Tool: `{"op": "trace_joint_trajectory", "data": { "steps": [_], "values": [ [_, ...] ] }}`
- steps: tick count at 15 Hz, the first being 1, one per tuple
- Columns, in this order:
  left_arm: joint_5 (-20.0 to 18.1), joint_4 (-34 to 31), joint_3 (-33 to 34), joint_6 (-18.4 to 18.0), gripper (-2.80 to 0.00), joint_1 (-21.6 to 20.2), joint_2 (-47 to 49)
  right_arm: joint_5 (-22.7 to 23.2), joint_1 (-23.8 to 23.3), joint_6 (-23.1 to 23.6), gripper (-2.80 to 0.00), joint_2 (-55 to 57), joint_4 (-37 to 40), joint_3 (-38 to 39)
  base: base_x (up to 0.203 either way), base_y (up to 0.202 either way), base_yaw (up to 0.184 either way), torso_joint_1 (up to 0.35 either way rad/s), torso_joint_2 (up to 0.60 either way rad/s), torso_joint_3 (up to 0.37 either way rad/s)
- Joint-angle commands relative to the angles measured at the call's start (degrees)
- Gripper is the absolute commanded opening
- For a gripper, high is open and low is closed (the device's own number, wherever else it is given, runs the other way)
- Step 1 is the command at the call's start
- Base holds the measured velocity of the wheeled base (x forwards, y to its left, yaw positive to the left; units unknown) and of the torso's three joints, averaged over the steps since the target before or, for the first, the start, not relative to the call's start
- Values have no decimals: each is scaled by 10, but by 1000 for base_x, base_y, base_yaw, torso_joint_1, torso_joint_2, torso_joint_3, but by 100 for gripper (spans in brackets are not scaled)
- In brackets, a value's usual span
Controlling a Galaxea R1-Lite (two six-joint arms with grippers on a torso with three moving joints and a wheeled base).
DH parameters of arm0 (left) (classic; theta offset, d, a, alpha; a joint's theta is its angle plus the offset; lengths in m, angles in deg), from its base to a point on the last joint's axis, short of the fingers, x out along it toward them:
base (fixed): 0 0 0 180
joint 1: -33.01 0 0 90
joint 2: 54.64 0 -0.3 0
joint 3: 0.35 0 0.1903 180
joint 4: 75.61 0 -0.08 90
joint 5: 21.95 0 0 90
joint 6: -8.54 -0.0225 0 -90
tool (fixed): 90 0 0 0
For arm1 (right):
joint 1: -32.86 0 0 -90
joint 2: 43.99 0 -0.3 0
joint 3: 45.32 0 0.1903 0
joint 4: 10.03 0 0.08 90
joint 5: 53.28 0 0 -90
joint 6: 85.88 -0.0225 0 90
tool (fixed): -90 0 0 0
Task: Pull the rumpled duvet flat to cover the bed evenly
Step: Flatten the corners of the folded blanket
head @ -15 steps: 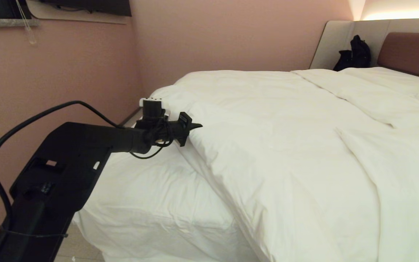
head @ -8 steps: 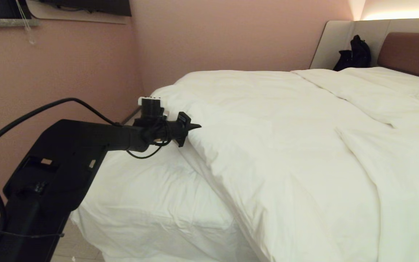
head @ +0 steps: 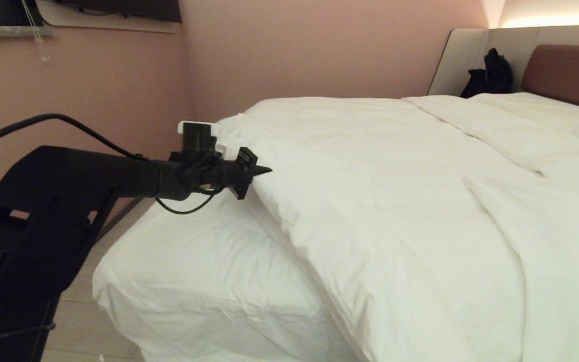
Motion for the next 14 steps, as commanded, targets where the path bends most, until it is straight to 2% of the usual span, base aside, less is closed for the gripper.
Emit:
{"op": "trace_joint_trajectory", "data": {
  "steps": [1, 3, 5, 12, 14],
  "values": [
    [3, 1, 30, -1, -280, -5, -37, 0, 0, 0, -280, 1, 0, 0, 0, 0, 0, 0, 0, 0],
    [8, 1, 110, -19, -280, -18, -109, 0, 0, 0, -280, 1, 0, 0, 0, 0, 0, 0, 0, 0],
    [11, 1, 158, -33, -280, -34, -157, 0, 0, 0, -280, 1, 0, 0, 0, 0, 0, 0, 0, 0],
    [6, 0, 233, -49, -280, -98, -221, 0, 0, 0, -280, 1, 0, 0, 0, 0, 0, 0, 0, 0],
    [6, 0, 263, -75, -280, -117, -225, 0, 0, 0, -280, 1, 0, 0, 0, 0, 0, 0, 0, 0]
  ]
}}
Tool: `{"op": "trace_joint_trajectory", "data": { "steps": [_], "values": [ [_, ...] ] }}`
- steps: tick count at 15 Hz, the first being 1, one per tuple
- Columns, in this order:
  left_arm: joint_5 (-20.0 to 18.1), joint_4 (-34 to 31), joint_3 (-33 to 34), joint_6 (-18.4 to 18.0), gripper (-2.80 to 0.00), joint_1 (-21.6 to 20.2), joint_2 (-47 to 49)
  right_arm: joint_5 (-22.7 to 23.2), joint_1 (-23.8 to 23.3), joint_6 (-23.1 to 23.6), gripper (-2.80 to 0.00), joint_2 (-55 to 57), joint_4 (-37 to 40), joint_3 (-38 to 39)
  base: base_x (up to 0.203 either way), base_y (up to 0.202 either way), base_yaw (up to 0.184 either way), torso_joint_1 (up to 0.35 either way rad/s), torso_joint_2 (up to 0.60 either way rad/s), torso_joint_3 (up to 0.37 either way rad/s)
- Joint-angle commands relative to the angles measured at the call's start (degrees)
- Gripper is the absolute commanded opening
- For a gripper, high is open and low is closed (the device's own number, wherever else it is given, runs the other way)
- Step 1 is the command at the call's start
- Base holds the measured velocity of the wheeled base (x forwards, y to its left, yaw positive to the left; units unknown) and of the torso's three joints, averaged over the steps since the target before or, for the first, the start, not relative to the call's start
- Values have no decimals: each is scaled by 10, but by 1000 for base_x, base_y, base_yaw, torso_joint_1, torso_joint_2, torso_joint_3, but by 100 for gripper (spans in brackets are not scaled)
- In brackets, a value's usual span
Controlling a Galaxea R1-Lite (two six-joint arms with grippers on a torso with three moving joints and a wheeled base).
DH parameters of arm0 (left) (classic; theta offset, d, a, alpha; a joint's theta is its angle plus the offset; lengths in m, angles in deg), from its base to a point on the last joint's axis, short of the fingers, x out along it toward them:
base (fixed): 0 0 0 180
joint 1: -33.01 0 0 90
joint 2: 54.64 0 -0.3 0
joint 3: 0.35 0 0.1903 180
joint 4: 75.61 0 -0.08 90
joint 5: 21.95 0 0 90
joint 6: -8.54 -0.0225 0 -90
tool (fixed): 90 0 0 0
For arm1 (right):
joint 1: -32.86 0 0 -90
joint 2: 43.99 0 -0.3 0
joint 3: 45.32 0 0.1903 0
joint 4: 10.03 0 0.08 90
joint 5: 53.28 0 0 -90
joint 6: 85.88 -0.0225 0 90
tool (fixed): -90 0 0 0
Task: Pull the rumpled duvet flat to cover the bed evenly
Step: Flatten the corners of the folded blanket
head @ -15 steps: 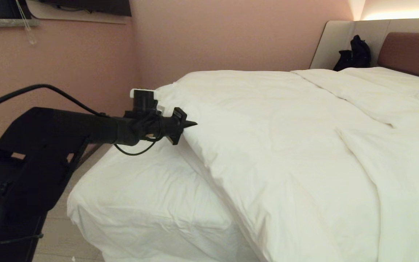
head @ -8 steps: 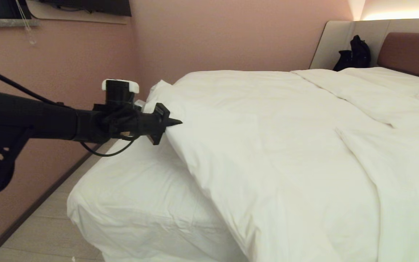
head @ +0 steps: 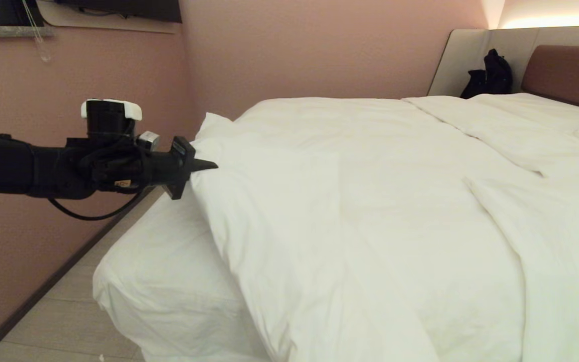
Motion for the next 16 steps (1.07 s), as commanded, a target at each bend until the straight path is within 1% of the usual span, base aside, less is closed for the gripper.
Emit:
{"op": "trace_joint_trajectory", "data": {
  "steps": [1, 4, 5, 7, 8, 11, 13, 14, 16],
  "values": [
    [-1, 2, 30, -20, -280, -18, -14, 0, 0, 0, -280, 1, 0, 0, 0, 0, 0, 0, 0, 0],
    [-1, 3, 66, -52, -280, -34, -32, 0, 0, 0, -280, 1, 0, 0, 0, 0, 0, 0, 0, 0],
    [-1, 3, 90, -62, -280, -44, -45, 0, 0, 0, -280, 1, 0, 0, 0, 0, 0, 0, 0, 0],
    [-1, 3, 121, -70, -280, -63, -71, 0, 0, 0, -280, 1, 0, 0, 0, 0, 0, 0, 0, 0],
    [0, 3, 124, -73, -280, -66, -74, 0, 0, 0, -280, 1, 0, 0, 0, 0, 0, 0, 0, 0],
    [1, 4, 166, -111, -280, -82, -88, 0, 0, 0, -280, 1, 0, 0, 0, 0, 0, 0, 0, 0],
    [1, 3, 176, -116, -280, -98, -89, 0, 0, 0, -280, 1, 0, 0, 0, 0, 0, 0, 0, 0],
    [1, 2, 181, -128, -280, -107, -89, 0, 0, 0, -280, 1, 0, 0, 0, 0, 0, 0, 0, 0],
    [4, 2, 194, -163, -280, -120, -89, 0, 0, 0, -280, 1, 0, 0, 0, 0, 0, 0, 0, 0]
  ]
}}
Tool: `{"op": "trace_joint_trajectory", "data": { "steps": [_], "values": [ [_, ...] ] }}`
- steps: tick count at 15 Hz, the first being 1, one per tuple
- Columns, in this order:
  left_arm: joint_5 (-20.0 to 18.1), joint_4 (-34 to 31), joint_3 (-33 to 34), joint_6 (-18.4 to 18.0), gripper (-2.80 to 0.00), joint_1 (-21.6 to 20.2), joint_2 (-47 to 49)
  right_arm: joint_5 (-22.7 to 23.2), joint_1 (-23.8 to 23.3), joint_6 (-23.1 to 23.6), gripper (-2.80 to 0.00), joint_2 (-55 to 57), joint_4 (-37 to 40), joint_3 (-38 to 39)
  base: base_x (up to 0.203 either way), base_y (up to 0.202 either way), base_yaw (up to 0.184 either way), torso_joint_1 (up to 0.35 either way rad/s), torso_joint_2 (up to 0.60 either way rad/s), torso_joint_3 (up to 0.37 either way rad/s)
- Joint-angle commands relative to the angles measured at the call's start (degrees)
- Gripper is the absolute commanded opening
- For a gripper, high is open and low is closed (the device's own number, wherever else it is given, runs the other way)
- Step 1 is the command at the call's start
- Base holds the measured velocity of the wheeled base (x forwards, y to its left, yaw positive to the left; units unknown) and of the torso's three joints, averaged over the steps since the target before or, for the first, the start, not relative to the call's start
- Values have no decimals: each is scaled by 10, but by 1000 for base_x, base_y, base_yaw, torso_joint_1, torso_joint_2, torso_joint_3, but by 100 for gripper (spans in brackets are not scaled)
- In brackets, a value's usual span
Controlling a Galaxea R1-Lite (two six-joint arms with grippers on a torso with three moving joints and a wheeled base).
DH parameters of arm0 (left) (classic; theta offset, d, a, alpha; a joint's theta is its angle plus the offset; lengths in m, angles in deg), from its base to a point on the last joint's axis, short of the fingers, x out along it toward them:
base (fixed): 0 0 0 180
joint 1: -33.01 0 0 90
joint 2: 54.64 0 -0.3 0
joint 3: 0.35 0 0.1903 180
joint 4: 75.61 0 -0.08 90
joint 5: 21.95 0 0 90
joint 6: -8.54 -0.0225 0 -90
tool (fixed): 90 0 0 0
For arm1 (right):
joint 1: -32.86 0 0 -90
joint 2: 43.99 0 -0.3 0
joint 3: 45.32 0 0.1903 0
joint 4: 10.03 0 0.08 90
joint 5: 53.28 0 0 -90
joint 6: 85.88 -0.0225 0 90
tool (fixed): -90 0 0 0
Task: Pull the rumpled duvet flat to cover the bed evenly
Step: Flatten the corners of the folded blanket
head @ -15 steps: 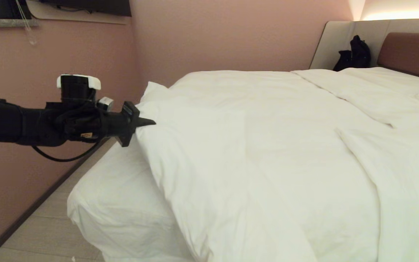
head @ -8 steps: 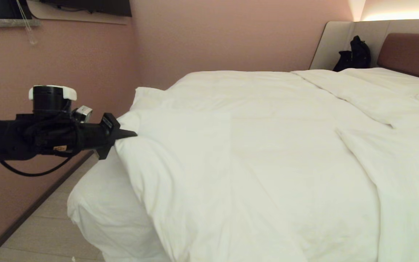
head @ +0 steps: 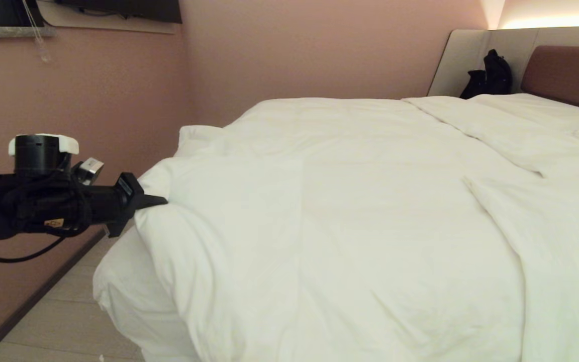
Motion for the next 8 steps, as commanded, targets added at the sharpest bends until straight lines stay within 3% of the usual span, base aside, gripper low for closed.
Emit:
{"op": "trace_joint_trajectory", "data": {
  "steps": [1, 5, 8],
  "values": [
    [-1, 2, 10, -14, -280, -14, 0, 0, 0, 0, -280, 1, 0, 0, 0, 0, 0, 0, 0, 0],
    [-1, 1, 22, -33, -280, -51, -1, 0, 0, 0, -280, 1, 0, 0, 0, 0, 0, 0, 0, 0],
    [0, 1, 47, -67, -280, -76, -9, 0, 0, 0, -280, 1, 0, 0, 0, 0, 0, 0, 0, 0]
  ]
}}
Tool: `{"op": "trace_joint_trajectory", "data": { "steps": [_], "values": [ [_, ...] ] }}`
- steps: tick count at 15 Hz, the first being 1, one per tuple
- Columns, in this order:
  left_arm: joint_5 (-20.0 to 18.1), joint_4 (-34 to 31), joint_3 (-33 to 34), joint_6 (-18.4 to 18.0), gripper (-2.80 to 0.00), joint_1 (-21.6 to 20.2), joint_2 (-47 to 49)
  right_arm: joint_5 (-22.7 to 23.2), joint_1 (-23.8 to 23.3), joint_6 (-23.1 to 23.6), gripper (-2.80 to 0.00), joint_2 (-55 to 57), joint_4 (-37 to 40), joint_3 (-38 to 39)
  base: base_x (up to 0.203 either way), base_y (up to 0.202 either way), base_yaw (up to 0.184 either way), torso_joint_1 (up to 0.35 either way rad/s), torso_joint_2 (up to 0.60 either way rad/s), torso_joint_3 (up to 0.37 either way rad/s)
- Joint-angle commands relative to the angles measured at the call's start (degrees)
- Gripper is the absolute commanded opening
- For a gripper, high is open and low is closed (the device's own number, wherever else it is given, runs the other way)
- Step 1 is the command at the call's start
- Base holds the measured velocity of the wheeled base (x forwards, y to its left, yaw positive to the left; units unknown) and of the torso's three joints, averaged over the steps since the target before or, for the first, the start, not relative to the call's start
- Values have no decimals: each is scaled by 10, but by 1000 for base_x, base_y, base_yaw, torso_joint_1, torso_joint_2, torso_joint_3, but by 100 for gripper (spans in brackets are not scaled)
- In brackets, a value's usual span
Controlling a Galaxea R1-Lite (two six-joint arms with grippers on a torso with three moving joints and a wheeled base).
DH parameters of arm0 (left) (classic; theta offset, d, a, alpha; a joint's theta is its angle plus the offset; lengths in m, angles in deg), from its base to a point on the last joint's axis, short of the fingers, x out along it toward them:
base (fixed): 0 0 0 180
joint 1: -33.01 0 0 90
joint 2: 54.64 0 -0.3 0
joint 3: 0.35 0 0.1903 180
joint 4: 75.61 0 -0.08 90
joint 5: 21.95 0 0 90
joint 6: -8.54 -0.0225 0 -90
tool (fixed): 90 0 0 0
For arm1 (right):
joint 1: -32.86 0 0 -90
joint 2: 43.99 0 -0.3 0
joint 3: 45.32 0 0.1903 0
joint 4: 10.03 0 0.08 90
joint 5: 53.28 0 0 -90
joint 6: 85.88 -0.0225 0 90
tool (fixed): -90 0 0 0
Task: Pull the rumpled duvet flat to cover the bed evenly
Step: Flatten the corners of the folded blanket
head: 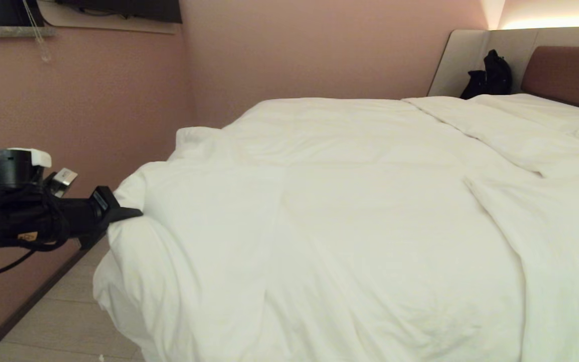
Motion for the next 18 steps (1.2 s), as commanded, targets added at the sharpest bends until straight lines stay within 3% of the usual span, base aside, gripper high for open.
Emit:
{"op": "trace_joint_trajectory", "data": {
  "steps": [1, 7, 18],
  "values": [
    [-2, 1, 14, -4, -280, -12, -4, 0, 0, 0, -280, 1, 0, 0, 0, 0, 0, 0, 0, 0],
    [-2, 1, 47, -12, -280, -55, -26, 0, 0, 0, -280, 1, 0, 0, 0, 0, 0, 0, 0, 0],
    [-1, -1, 96, -85, -280, -158, -42, 0, 0, 0, -280, 0, 0, 0, 0, 0, 0, 0, 0, 0]
  ]
}}
